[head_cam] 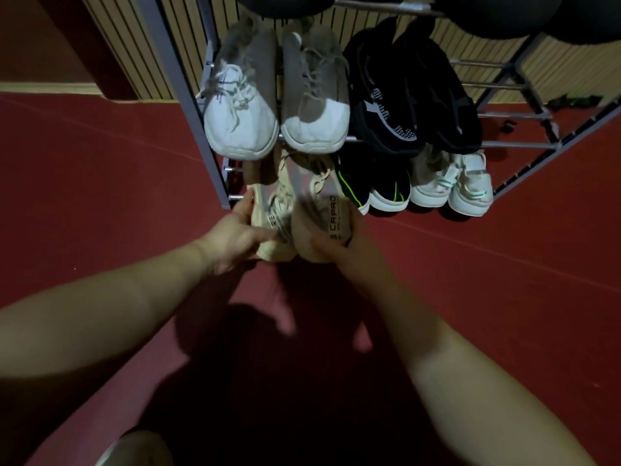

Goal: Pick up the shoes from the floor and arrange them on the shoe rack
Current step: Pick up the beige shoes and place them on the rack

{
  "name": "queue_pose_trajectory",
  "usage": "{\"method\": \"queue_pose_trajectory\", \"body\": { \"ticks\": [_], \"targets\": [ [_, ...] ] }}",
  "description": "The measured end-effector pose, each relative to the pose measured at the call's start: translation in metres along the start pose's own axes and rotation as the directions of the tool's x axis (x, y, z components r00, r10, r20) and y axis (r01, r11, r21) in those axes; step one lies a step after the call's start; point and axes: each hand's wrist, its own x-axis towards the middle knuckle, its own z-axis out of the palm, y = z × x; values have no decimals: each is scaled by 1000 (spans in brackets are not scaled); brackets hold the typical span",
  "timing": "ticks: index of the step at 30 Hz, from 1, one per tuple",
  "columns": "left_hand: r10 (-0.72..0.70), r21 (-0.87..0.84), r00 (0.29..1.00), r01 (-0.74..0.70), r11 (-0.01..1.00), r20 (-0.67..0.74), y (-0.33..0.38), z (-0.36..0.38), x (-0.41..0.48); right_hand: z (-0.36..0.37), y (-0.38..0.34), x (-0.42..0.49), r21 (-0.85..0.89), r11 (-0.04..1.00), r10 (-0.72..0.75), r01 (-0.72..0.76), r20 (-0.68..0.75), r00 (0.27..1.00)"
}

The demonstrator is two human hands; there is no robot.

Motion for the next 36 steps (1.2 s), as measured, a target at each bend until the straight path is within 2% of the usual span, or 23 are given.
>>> {"method": "queue_pose_trajectory", "body": {
  "ticks": [3, 4, 6, 7, 9, 13, 15, 19, 21, 23, 26, 30, 32, 36],
  "targets": [
    [-21, -18, 970, 17, 1000, -244, -9, -22, 26, 5, 7, 25, -101, 995, 5, -14, -93, 996],
    [-26, 53, 950, 44, 998, -311, -15, -26, 30, 8, 8, 30, -162, 986, 20, -42, -132, 991],
    [15, 296, 910, 119, 948, -414, -23, -23, 21, 12, 15, 36, -398, 914, 25, -85, -153, 988],
    [74, 411, 903, 119, 904, -424, -23, -18, 15, 14, 17, 36, -474, 877, 18, -80, -135, 991],
    [167, 571, 923, 65, 818, -346, -28, -17, 14, 19, 21, 34, -545, 836, -4, -56, -107, 994],
    [171, 817, 968, 54, 575, -184, -34, -18, 13, 26, 31, 35, -594, 805, -48, -20, -98, 994],
    [226, 821, 957, 23, 570, -183, -39, -17, 18, 31, 38, 35, -572, 821, -85, 7, -111, 990],
    [344, 766, 917, -71, 639, -202, -33, -21, 31, 46, 39, 50, -527, 848, -95, 43, -72, 993],
    [392, 808, 902, -90, 582, -181, -24, -28, 40, 52, 37, 69, -514, 858, -71, 23, -75, 995],
    [423, 872, 893, -78, 483, -153, -17, -32, 47, 54, 32, 85, -513, 858, -51, -7, -99, 994],
    [389, 930, 910, -12, 367, -142, -14, -32, 49, 50, 38, 96, -575, 818, -64, -14, -116, 991],
    [318, 942, 931, 67, 328, -177, -11, -27, 45, 49, 47, 95, -680, 728, -7, -85, -132, 991],
    [296, 941, 934, 102, 321, -202, -9, -25, 44, 51, 44, 95, -713, 697, -66, -77, -171, 983],
    [293, 936, 937, 81, 343, -189, -12, -26, 51, 49, 29, 108, -761, 648, -205, -24, -206, 957]
  ]
}}
